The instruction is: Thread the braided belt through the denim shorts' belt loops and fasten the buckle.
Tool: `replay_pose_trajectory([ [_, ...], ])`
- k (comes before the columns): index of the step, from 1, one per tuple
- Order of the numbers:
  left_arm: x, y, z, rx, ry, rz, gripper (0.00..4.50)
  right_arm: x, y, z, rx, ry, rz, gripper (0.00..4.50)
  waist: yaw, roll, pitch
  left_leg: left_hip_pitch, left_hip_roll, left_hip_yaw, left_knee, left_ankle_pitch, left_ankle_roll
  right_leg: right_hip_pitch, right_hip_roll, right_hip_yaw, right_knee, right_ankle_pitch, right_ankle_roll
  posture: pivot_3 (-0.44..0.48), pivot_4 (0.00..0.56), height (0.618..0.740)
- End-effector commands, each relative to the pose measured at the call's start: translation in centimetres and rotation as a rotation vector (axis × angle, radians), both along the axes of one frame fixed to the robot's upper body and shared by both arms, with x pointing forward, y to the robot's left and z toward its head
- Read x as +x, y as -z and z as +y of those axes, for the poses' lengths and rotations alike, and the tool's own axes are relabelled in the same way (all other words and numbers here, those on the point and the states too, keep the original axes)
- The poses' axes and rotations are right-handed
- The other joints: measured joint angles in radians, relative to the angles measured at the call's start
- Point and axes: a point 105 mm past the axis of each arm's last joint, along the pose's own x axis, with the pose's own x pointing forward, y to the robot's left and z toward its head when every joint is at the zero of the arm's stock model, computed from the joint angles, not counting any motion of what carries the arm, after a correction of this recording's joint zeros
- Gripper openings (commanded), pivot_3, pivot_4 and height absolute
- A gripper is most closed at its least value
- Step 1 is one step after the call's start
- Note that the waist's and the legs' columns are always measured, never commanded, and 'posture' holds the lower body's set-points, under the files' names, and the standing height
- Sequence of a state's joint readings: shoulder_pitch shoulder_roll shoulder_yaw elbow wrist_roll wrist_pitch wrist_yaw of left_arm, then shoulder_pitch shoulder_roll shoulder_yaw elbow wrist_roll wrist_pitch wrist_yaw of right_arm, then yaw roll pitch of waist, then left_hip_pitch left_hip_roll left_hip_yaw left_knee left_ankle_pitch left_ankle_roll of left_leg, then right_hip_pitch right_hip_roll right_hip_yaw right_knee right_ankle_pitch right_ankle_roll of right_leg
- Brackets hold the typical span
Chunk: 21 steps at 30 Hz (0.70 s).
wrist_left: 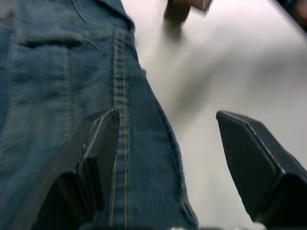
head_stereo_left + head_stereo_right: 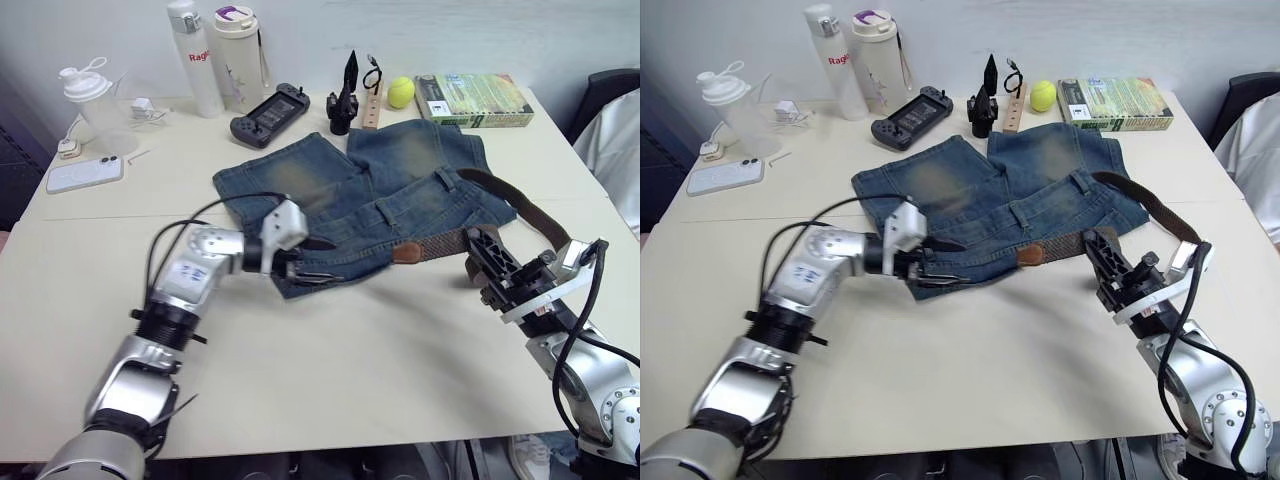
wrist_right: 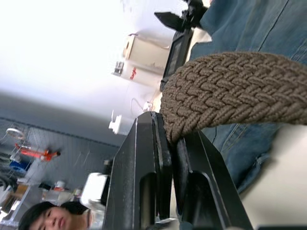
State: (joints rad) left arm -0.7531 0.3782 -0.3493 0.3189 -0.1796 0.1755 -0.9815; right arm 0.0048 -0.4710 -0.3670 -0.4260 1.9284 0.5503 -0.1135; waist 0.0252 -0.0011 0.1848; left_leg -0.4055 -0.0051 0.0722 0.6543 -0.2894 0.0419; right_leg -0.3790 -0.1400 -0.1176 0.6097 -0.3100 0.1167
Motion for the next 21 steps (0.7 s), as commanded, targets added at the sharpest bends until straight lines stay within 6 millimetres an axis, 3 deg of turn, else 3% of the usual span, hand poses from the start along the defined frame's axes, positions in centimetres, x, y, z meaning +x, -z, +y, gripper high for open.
replay_pose_trajectory([
  [1, 1.2, 1.2, -0.9, 0.116, -0.061, -0.169, 3.55, -0.6, -1.6, -0.5, -0.012, 0.019, -0.071, 0.00, 0.000, 0.000, 0.000, 0.000, 0.000, 0.000, 0.001, 0.000, 0.000, 0.000, 0.000, 0.000, 0.000, 0.000, 0.000, 0.000, 0.150, 0.720],
  [6, 2.6, 2.3, -1.1, 0.238, -0.131, -0.308, 3.55, -0.8, -1.6, -0.7, -0.012, 0.026, -0.074, 0.00, 0.002, 0.000, 0.000, 0.000, 0.001, 0.000, 0.003, 0.000, 0.001, 0.001, -0.002, 0.001, 0.002, 0.000, 0.001, 0.000, 0.150, 0.720],
  [9, 3.4, 2.1, -0.9, 0.274, -0.167, -0.408, 2.75, -0.9, -1.6, -0.7, -0.011, 0.026, -0.076, 0.00, 0.004, 0.000, 0.000, 0.000, 0.000, -0.001, 0.004, -0.001, 0.002, 0.002, -0.007, 0.001, 0.002, 0.001, 0.002, 0.000, 0.150, 0.720],
  [15, 3.0, 1.6, -0.8, 0.282, -0.131, -0.500, 0.28, -0.8, -1.6, -0.7, -0.008, 0.029, -0.076, 0.00, 0.003, 0.000, 0.000, 0.000, 0.000, -0.001, 0.005, -0.001, 0.002, 0.002, -0.007, -0.001, 0.002, 0.001, 0.002, 0.000, 0.150, 0.720],
  [17, 2.9, 1.2, -0.2, 0.296, -0.119, -0.538, 0.18, -0.8, -1.5, -0.6, -0.007, 0.031, -0.072, 0.00, 0.002, 0.000, 0.000, 0.000, 0.000, -0.001, 0.005, -0.001, 0.002, 0.002, -0.007, -0.001, 0.002, 0.001, 0.002, 0.000, 0.150, 0.720],
  [21, 3.4, -1.9, 3.8, 0.266, -0.156, -0.645, 0.18, -0.8, -1.5, -0.5, 0.000, 0.025, -0.071, 0.00, -0.011, 0.000, 0.000, 0.000, 0.001, -0.001, 0.004, -0.001, 0.001, 0.001, -0.007, -0.001, 0.002, 0.001, 0.002, 0.000, 0.150, 0.720],
])
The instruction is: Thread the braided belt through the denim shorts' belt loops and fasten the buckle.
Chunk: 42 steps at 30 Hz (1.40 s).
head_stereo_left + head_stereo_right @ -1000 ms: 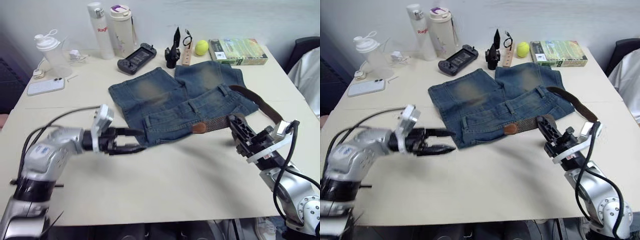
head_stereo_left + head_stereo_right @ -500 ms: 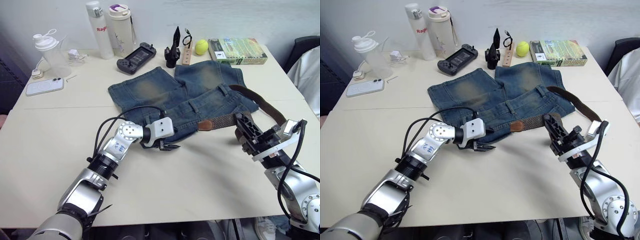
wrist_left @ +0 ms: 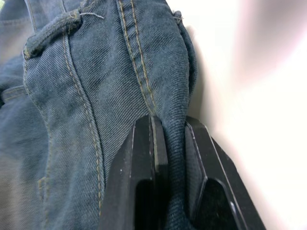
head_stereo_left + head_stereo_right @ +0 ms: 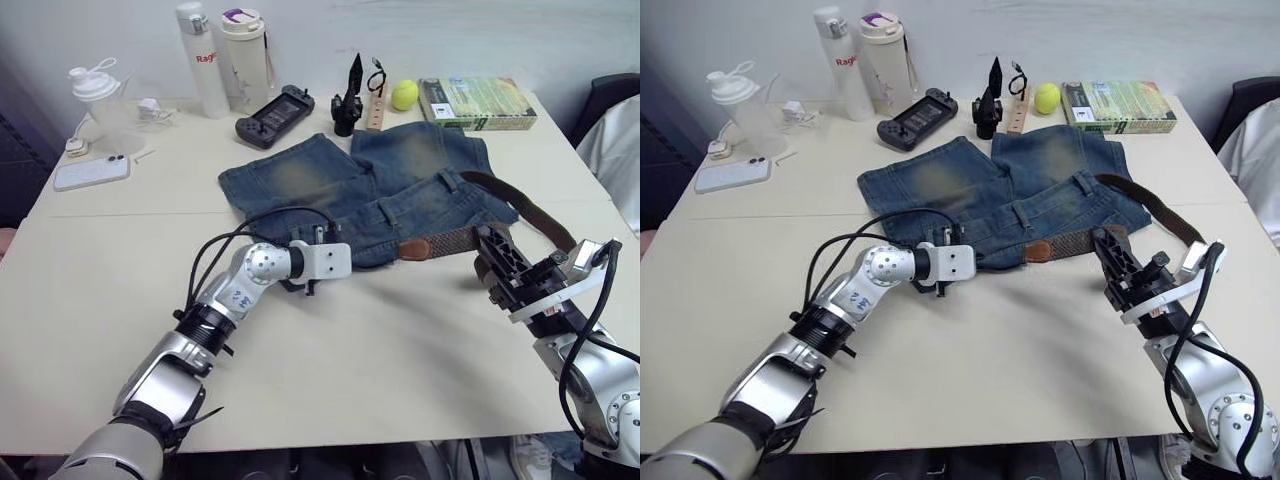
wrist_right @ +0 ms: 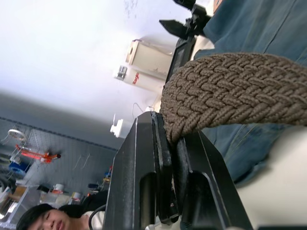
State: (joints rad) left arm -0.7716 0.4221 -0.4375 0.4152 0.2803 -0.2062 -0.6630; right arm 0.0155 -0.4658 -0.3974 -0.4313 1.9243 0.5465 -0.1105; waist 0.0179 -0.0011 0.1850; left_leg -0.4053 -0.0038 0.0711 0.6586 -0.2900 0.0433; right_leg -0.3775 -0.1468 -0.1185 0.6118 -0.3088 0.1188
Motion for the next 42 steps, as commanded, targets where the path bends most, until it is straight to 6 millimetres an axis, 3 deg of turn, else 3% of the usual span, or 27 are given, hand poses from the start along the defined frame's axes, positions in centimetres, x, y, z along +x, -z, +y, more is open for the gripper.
replay_pose_trajectory([
  [1, 0.3, -3.7, 3.3, -0.050, -0.009, -0.114, 0.18, -0.5, -1.3, 0.3, -0.002, -0.008, -0.059, 0.00, -0.004, 0.000, 0.000, 0.000, 0.000, 0.000, 0.000, 0.000, 0.000, 0.000, 0.000, 0.000, 0.000, 0.000, 0.000, 0.000, 0.150, 0.720],
  [4, -0.5, -4.4, 5.7, -0.054, 0.017, -0.127, 0.18, -0.4, -1.2, 0.3, 0.001, -0.009, -0.054, 0.00, -0.007, 0.000, 0.000, 0.000, 0.000, 0.000, -0.001, 0.000, -0.001, 0.000, 0.000, -0.001, 0.000, 0.000, -0.001, 0.000, 0.150, 0.720],
  [6, -1.9, -3.6, 7.5, -0.038, 0.053, -0.093, 0.18, -0.4, -1.3, 0.4, 0.002, -0.009, -0.054, 0.00, -0.011, 0.000, 0.000, 0.000, 0.000, 0.000, -0.001, 0.000, 0.000, 0.000, 0.000, -0.001, 0.000, 0.000, 0.000, 0.000, 0.150, 0.720],
  [15, -11.6, 1.2, 12.8, 0.009, 0.214, 0.093, 0.18, 0.1, -1.5, 1.1, -0.043, -0.018, -0.038, 0.00, -0.023, 0.002, 0.001, 0.001, 0.000, -0.001, -0.001, -0.002, -0.001, 0.000, -0.002, 0.007, -0.001, 0.000, -0.001, 0.000, 0.150, 0.720],
  [21, -13.5, 3.3, 15.7, 0.093, 0.182, 0.112, 0.18, 0.5, -1.4, 1.9, -0.104, -0.038, -0.011, 0.00, -0.016, 0.003, 0.002, 0.000, 0.000, -0.001, -0.001, -0.003, 0.000, 0.000, -0.003, 0.007, -0.001, -0.001, -0.001, 0.000, 0.150, 0.720],
  [27, -12.8, 2.8, 15.3, 0.058, 0.153, 0.097, 0.18, 1.0, -1.2, 2.2, -0.158, -0.063, 0.011, 0.00, -0.020, 0.004, 0.002, 0.001, 0.000, -0.001, -0.001, -0.004, 0.000, 0.000, -0.002, 0.007, -0.001, -0.001, -0.001, 0.000, 0.150, 0.720],
  [29, -12.6, 2.3, 15.0, 0.018, 0.133, 0.100, 1.20, 1.1, -1.3, 2.3, -0.164, -0.067, 0.014, 0.00, -0.020, 0.004, 0.002, 0.001, 0.000, -0.001, -0.001, -0.004, 0.000, 0.000, -0.002, 0.006, 0.000, -0.001, -0.001, 0.000, 0.150, 0.720],
  [31, -12.5, 1.7, 14.8, -0.014, 0.113, 0.128, 1.90, 1.3, -1.3, 2.4, -0.170, -0.069, 0.015, 0.00, -0.018, 0.004, 0.002, 0.001, 0.000, -0.001, -0.001, -0.004, 0.000, 0.000, -0.002, 0.006, 0.000, -0.001, -0.001, 0.000, 0.150, 0.720],
  [34, -12.6, -0.7, 14.8, -0.147, 0.064, 0.240, 3.35, 1.5, -1.5, 2.2, -0.176, -0.068, 0.017, 0.00, -0.019, 0.004, 0.002, 0.000, 0.000, -0.001, 0.000, -0.005, 0.000, 0.000, -0.002, 0.006, 0.000, 0.000, -0.001, 0.000, 0.150, 0.720],
  [42, -12.7, -7.0, 14.3, -0.430, 0.022, 0.463, 3.35, 3.0, -1.0, 1.4, -0.262, -0.049, 0.058, 0.00, -0.021, 0.006, 0.003, 0.001, 0.000, -0.001, 0.001, -0.004, 0.000, 0.001, 0.000, 0.006, 0.000, 0.000, -0.001, 0.000, 0.150, 0.720],
])
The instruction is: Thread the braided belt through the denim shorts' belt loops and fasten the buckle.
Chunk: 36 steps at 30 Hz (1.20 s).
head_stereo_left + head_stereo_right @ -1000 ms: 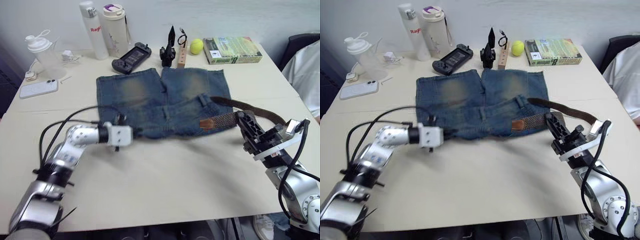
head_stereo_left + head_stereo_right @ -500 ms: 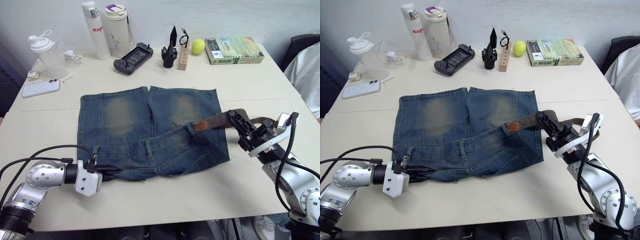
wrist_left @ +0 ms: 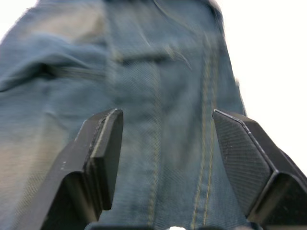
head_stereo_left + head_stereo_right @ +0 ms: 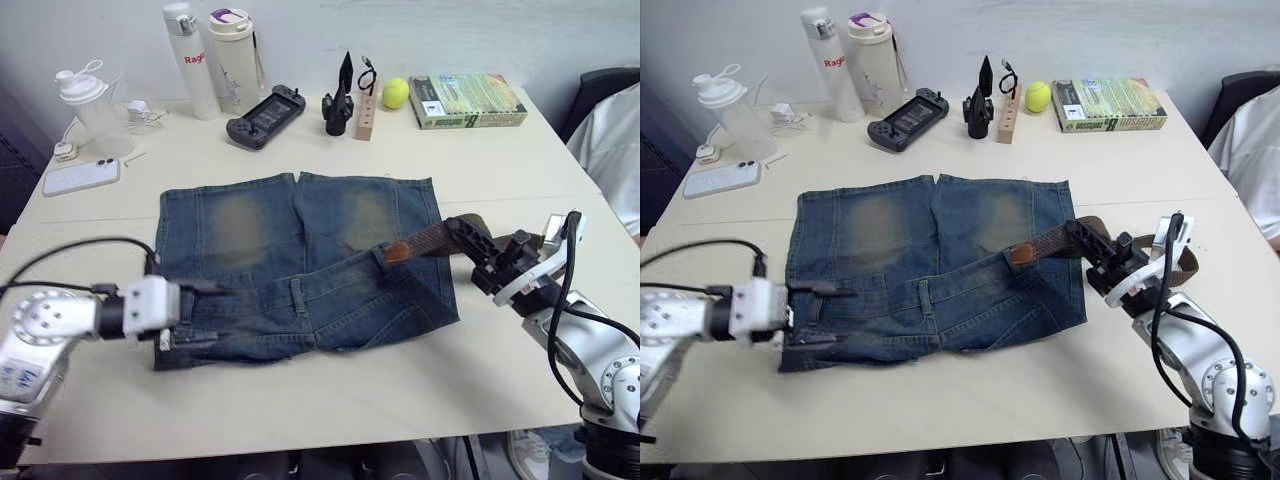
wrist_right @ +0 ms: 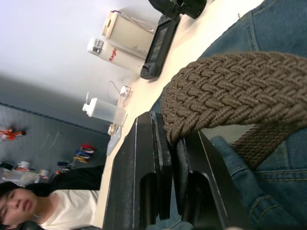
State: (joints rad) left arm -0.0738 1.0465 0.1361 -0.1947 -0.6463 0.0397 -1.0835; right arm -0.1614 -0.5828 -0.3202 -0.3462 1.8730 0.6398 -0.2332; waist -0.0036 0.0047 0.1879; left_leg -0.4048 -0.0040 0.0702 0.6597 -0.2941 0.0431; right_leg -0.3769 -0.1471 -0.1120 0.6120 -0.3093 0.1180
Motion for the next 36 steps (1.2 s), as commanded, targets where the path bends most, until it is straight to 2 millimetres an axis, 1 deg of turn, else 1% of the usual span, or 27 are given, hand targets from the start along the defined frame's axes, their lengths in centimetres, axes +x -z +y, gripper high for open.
replay_pose_trajectory([
  [1, 0.0, -2.2, -1.3, -0.138, -0.001, 0.047, 3.35, 0.6, -0.2, -0.3, -0.060, 0.006, -0.006, 0.00, 0.001, 0.000, 0.000, 0.000, 0.000, 0.000, 0.000, 0.000, 0.000, 0.000, 0.001, 0.000, 0.000, 0.000, 0.000, 0.000, 0.150, 0.720],
  [3, -0.2, -2.3, -1.9, -0.164, 0.006, 0.075, 3.35, 1.1, 0.1, -0.3, -0.087, 0.009, -0.001, 0.00, 0.002, 0.000, 0.000, 0.000, 0.000, 0.000, 0.000, 0.000, 0.000, 0.000, 0.003, -0.001, 0.000, 0.000, 0.000, 0.000, 0.150, 0.720],
  [7, 0.0, -1.0, -3.7, -0.200, 0.004, 0.119, 3.35, 1.9, 1.2, -0.2, -0.175, -0.019, 0.016, 0.00, 0.003, 0.000, 0.000, 0.000, 0.000, 0.001, 0.001, 0.000, 0.000, 0.000, 0.005, -0.001, 0.000, 0.000, 0.000, 0.000, 0.150, 0.720],
  [13, 0.4, -0.8, -4.8, -0.240, -0.010, 0.115, 3.35, 2.4, 2.3, 0.2, -0.241, -0.054, 0.026, 0.00, 0.004, 0.000, 0.000, 0.000, 0.000, 0.001, 0.002, 0.000, 0.000, 0.000, 0.006, -0.001, 0.000, 0.000, 0.000, 0.000, 0.150, 0.720],
  [16, 0.4, -0.7, -5.0, -0.247, -0.011, 0.115, 3.35, 2.6, 2.6, 0.5, -0.257, -0.059, 0.019, 0.00, 0.004, 0.000, 0.000, 0.000, 0.000, 0.002, 0.002, 0.000, 0.000, 0.000, 0.006, -0.001, 0.000, 0.000, 0.000, 0.000, 0.150, 0.720],
  [19, 0.2, -0.7, -5.2, -0.251, -0.009, 0.119, 3.35, 3.2, 1.9, -0.4, -0.251, -0.015, -0.018, 0.00, 0.004, 0.000, 0.000, 0.000, 0.000, 0.002, 0.002, 0.000, 0.000, 0.000, 0.007, -0.001, 0.000, 0.000, 0.000, 0.000, 0.150, 0.720],
  [25, 0.2, -0.5, -5.3, -0.252, -0.012, 0.123, 3.35, 3.7, 1.0, -1.0, -0.304, 0.007, -0.071, 0.00, 0.005, 0.000, 0.000, 0.000, 0.000, 0.002, 0.002, 0.000, 0.000, 0.000, 0.006, -0.001, 0.000, 0.000, 0.000, 0.000, 0.150, 0.720],
  [29, 0.3, -0.7, -5.5, -0.254, -0.018, 0.116, 3.35, 3.9, 1.0, -1.0, -0.410, 0.002, -0.112, 0.00, 0.005, 0.000, 0.000, 0.000, 0.000, 0.002, 0.002, 0.000, 0.000, 0.000, 0.006, -0.001, 0.000, 0.000, 0.000, 0.000, 0.150, 0.720],
  [32, 0.3, -0.7, -5.4, -0.257, -0.023, 0.115, 3.35, 3.9, 0.9, -0.8, -0.429, 0.005, -0.135, 0.00, 0.004, 0.000, 0.000, 0.000, 0.000, 0.002, 0.002, 0.000, 0.000, 0.000, 0.006, -0.001, 0.000, 0.000, 0.000, 0.000, 0.150, 0.720],
  [34, 0.4, -0.7, -5.4, -0.254, -0.028, 0.112, 3.35, 3.9, 0.9, -0.5, -0.470, 0.011, -0.162, 0.00, 0.004, 0.000, 0.000, 0.000, 0.000, 0.002, 0.002, 0.000, 0.000, 0.000, 0.007, -0.001, 0.000, 0.000, 0.000, 0.000, 0.150, 0.720],
  [36, 0.4, -0.7, -5.4, -0.255, -0.029, 0.112, 3.35, 4.2, 0.8, -0.7, -0.507, 0.033, -0.184, 0.00, 0.004, 0.000, 0.000, 0.000, 0.000, 0.002, 0.002, 0.000, 0.000, 0.000, 0.007, -0.001, 0.000, 0.000, 0.000, 0.000, 0.150, 0.720],
])
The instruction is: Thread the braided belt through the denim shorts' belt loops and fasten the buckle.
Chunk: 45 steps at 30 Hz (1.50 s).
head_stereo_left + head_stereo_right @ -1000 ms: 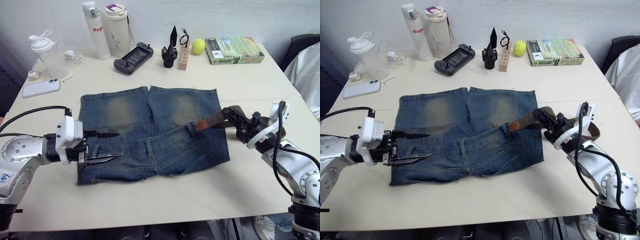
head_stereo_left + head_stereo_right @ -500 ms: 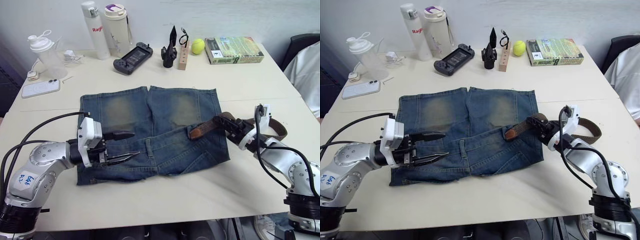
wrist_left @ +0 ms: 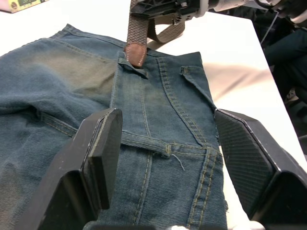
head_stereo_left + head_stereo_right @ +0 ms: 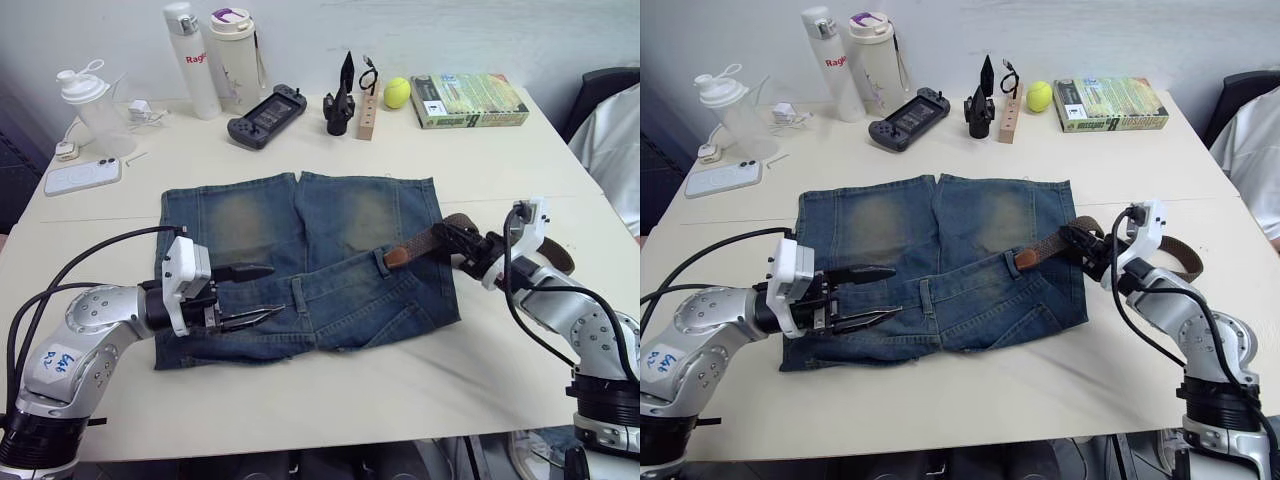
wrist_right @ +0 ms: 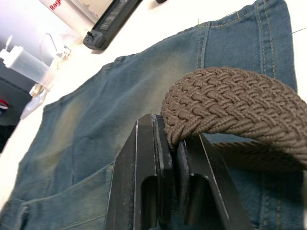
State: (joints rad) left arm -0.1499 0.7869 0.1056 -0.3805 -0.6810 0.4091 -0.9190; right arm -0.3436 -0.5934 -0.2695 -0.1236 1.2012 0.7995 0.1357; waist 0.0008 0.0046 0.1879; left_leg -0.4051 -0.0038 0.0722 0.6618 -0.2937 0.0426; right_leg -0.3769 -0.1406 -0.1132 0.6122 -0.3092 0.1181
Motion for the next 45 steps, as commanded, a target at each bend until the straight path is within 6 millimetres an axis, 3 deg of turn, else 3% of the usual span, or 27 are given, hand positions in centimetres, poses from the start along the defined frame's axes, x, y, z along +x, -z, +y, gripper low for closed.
replay_pose_trajectory([
  [1, -0.1, -1.0, -0.2, -0.002, 0.005, -0.048, 3.35, 0.1, -2.1, 0.2, -0.056, 0.008, -0.124, 0.00, 0.000, 0.000, 0.000, 0.000, 0.000, 0.000, 0.000, 0.000, 0.000, 0.000, 0.000, 0.000, 0.000, 0.000, 0.000, 0.000, 0.150, 0.720],
  [10, 0.0, -1.2, -0.2, -0.004, 0.002, -0.050, 3.35, 0.0, -1.9, 1.6, -0.172, 0.003, -0.191, 0.00, -0.001, 0.000, 0.000, 0.000, 0.000, 0.000, 0.000, 0.000, 0.000, 0.000, 0.000, -0.001, 0.000, 0.000, 0.000, 0.000, 0.150, 0.720],
  [21, 0.1, -1.2, -0.4, -0.004, 0.004, -0.049, 3.35, -0.4, -0.1, 3.3, -0.175, -0.028, -0.169, 0.00, -0.001, 0.000, 0.000, 0.000, 0.000, 0.000, 0.000, 0.000, -0.001, 0.000, 0.001, -0.001, 0.001, 0.000, 0.000, 0.000, 0.150, 0.720],
  [27, 0.1, -1.3, -0.4, -0.004, 0.007, -0.050, 3.35, 0.2, -1.2, 2.1, -0.166, 0.032, -0.252, 0.00, -0.002, 0.000, 0.000, 0.000, 0.000, 0.000, 0.000, 0.000, -0.001, 0.000, 0.001, -0.001, 0.001, 0.000, 0.000, 0.000, 0.150, 0.720],
  [34, 0.1, -1.2, -0.4, -0.006, 0.002, -0.047, 3.35, 0.7, -2.3, 2.0, -0.325, 0.077, -0.379, 0.00, -0.001, 0.000, 0.000, 0.000, 0.000, 0.000, 0.000, 0.000, -0.001, 0.000, 0.001, -0.002, 0.001, 0.000, 0.000, 0.000, 0.150, 0.720],
  [45, 0.2, -1.3, -0.4, -0.010, -0.008, -0.046, 3.35, -0.3, 0.1, 4.5, -0.377, 0.000, -0.348, 0.00, -0.002, 0.000, 0.000, 0.001, 0.000, 0.000, 0.000, 0.000, -0.001, 0.000, 0.002, -0.003, 0.001, 0.000, 0.000, 0.000, 0.150, 0.720],
])
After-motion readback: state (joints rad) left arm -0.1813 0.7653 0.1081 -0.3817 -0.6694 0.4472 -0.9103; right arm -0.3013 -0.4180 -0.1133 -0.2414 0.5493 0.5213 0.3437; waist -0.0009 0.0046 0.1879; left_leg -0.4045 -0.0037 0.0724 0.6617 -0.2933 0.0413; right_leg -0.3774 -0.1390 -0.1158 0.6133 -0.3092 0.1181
